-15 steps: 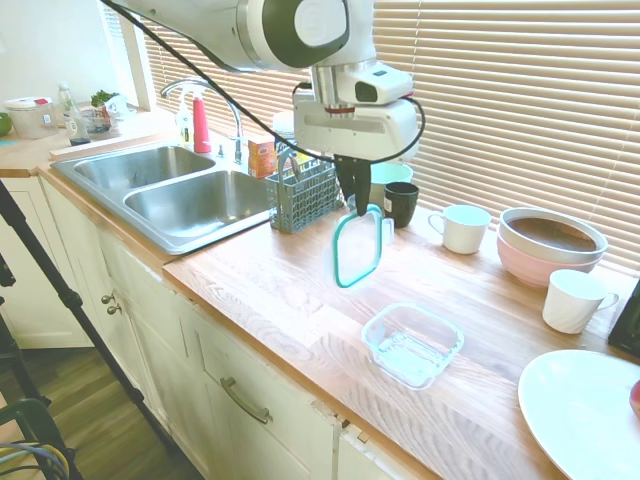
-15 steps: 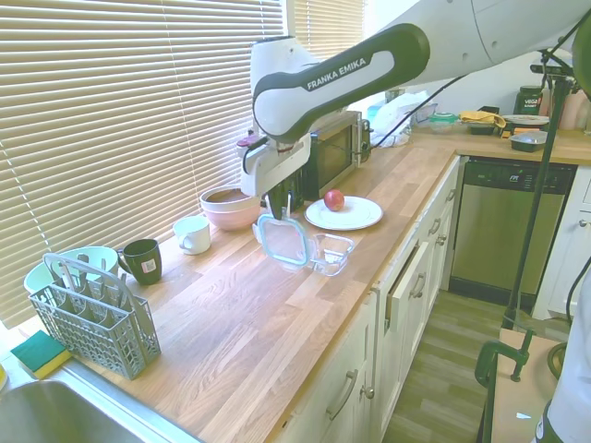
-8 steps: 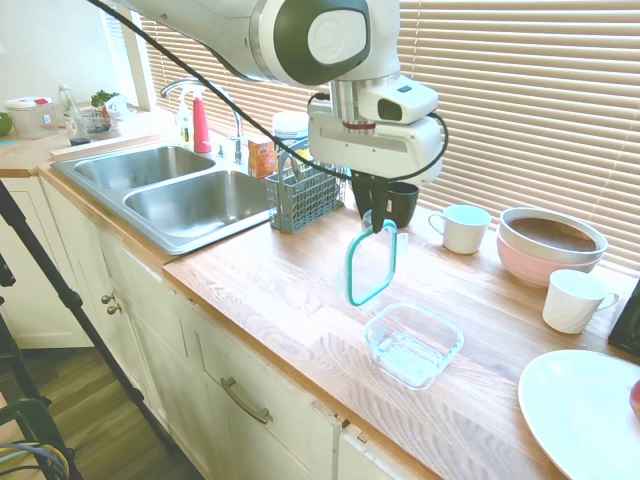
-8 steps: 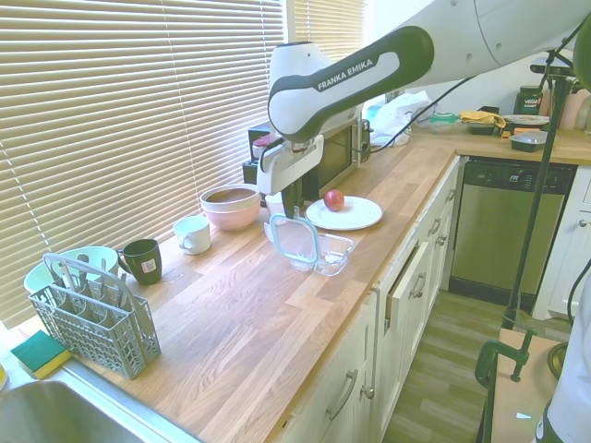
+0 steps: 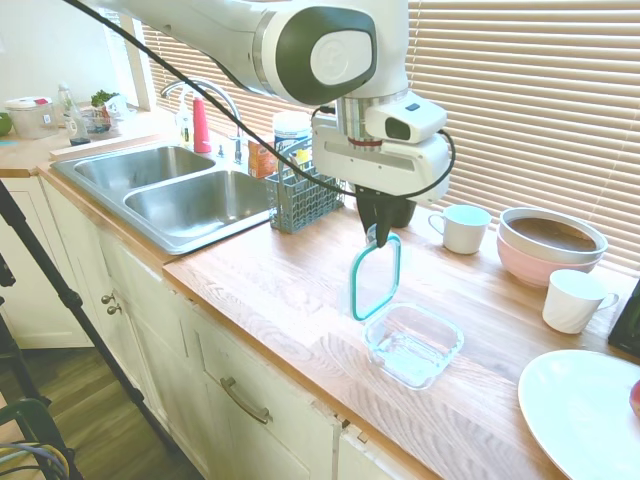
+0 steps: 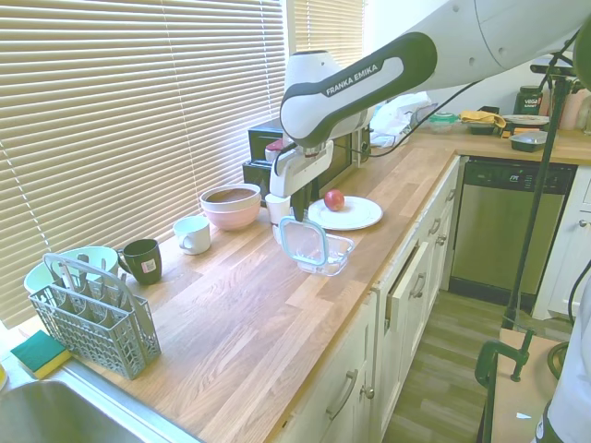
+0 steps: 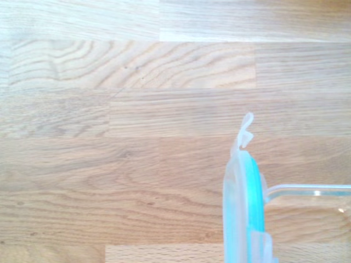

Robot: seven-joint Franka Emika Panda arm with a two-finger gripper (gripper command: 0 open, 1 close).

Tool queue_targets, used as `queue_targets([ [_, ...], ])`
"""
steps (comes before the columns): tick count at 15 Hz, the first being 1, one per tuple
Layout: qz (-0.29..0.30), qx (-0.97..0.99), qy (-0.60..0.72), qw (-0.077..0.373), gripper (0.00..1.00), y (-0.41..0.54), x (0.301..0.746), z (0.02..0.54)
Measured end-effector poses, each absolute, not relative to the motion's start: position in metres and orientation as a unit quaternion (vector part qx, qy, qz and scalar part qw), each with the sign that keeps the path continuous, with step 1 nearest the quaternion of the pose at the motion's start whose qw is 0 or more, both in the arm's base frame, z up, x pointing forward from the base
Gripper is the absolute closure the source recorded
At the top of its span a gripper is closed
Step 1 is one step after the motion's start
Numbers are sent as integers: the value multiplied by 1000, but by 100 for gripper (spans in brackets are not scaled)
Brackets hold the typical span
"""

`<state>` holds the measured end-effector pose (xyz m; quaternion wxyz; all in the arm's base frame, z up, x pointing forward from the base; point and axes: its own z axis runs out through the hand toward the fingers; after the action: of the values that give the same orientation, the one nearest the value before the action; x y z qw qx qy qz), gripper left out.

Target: Cover the lid of the food container

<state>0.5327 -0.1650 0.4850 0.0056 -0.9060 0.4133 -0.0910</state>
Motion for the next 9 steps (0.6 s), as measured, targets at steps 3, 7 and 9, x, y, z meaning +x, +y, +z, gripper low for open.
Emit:
queue_targets([
  [3,-92,-905,414,12,100,-169,531,487],
  [7,-93,-905,415,20,100,-171,530,488],
  [9,-94,-905,415,24,100,-173,528,491],
])
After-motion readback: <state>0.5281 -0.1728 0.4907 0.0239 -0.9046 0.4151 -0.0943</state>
